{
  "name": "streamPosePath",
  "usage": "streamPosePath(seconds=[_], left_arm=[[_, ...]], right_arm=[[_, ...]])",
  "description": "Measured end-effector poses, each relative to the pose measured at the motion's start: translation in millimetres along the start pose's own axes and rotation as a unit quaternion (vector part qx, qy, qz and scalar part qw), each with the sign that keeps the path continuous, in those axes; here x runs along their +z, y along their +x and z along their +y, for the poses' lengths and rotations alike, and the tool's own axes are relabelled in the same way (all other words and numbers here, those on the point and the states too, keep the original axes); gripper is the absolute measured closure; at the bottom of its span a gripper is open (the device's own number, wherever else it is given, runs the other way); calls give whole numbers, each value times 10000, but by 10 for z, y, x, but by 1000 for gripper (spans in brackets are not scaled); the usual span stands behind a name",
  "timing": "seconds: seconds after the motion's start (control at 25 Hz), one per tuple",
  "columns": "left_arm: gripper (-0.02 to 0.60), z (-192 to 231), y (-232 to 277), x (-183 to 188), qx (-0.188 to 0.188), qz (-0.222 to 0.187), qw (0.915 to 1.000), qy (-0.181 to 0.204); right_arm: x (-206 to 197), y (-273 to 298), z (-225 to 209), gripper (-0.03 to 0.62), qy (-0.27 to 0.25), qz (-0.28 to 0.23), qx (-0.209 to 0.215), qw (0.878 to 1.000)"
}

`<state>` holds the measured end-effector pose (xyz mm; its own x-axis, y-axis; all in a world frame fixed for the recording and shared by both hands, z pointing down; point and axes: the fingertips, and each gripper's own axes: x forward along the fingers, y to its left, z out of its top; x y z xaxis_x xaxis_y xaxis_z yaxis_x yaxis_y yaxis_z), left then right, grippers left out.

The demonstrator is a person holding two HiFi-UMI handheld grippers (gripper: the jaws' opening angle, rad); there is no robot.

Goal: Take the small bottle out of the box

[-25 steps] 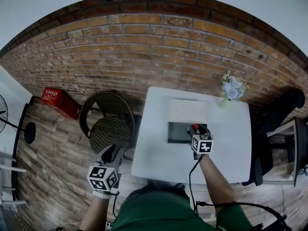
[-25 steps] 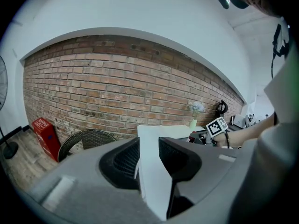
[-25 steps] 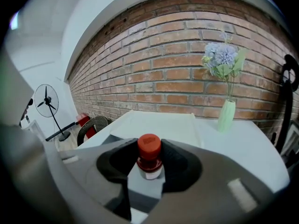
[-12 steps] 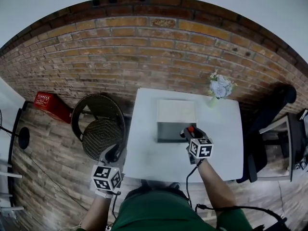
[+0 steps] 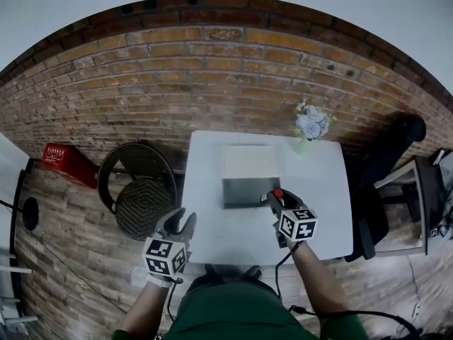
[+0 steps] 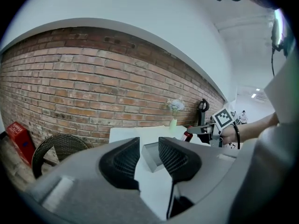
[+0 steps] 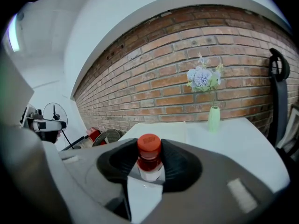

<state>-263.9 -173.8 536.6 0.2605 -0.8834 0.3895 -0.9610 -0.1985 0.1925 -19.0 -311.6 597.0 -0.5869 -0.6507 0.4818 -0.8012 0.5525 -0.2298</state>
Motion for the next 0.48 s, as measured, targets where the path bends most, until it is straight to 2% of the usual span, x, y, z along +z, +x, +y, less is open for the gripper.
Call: streamPosePath(seconds=[0.48], left_arm=[[446,-491,427,127,-729,21,9970,270]], right_arm=[[247,-560,195,444,-12,-528,98,9986]])
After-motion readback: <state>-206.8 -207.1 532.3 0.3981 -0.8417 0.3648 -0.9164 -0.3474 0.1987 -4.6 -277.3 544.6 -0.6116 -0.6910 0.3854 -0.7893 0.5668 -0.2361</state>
